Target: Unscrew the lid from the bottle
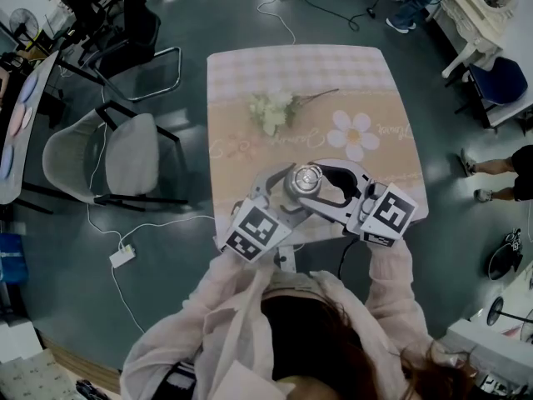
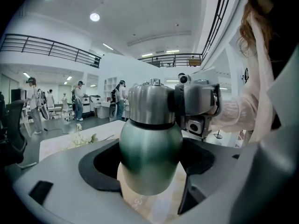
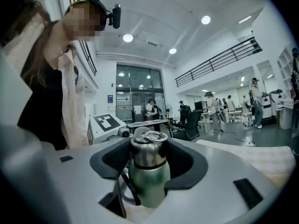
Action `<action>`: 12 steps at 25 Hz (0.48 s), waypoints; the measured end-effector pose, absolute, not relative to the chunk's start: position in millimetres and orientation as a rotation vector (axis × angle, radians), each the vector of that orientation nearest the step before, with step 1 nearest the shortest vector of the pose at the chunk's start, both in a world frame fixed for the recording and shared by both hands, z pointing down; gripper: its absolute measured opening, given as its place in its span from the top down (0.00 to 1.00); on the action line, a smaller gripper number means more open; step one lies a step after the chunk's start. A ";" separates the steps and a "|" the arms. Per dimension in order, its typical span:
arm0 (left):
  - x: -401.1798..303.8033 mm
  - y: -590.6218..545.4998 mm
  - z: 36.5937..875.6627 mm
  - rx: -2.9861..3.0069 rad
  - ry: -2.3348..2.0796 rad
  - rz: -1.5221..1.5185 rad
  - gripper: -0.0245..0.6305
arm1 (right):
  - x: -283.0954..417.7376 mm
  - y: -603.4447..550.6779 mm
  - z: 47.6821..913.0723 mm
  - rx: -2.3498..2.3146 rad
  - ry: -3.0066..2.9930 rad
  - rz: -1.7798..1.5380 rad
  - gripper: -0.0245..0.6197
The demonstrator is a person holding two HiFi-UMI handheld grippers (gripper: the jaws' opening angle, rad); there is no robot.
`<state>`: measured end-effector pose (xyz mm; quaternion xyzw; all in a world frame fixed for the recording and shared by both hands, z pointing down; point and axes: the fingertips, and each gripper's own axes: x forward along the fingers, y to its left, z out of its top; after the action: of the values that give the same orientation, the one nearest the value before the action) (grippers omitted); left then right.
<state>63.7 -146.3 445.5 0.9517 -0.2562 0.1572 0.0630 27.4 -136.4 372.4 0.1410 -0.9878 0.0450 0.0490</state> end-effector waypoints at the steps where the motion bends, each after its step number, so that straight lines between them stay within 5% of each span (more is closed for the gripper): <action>1: 63.7 -145.7 446.4 2.877 -0.769 0.479 0.38 | 27.4 -135.7 373.2 0.394 -3.015 0.139 0.57; 12: 60.1 -148.4 446.4 2.881 -0.781 0.471 0.38 | 32.7 -140.6 369.6 0.345 -3.088 0.156 0.55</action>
<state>60.1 -148.4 446.4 0.9517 -0.2579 0.1554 0.0598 32.7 -140.6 369.6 0.1110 -0.9924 0.0502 0.0151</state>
